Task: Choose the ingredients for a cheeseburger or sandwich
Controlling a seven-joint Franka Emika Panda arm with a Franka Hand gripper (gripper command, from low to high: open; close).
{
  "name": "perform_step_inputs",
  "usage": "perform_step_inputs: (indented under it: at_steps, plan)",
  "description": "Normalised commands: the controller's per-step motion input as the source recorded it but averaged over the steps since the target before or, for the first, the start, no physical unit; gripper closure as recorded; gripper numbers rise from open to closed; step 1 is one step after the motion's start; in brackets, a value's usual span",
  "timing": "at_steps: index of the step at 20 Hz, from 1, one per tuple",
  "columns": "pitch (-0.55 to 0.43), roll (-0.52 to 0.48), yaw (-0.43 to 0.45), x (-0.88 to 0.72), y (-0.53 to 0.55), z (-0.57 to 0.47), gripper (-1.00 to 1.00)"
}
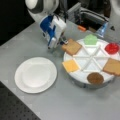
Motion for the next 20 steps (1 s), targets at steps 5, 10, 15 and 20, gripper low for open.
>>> perform_step_inputs:
  at_steps: [5,10,15,20]
  plan:
    - [0.038,0.155,0.128,0.05,-0.10,-0.09,1.00]
    - [0.063,0.150,0.169,0.02,-0.18,-0.01,1.00]
    - [0.110,0.132,0.211,0.00,-0.26,0.11,1.00]
    - [0.166,0.075,0.269,0.06,-0.28,0.25,1.00]
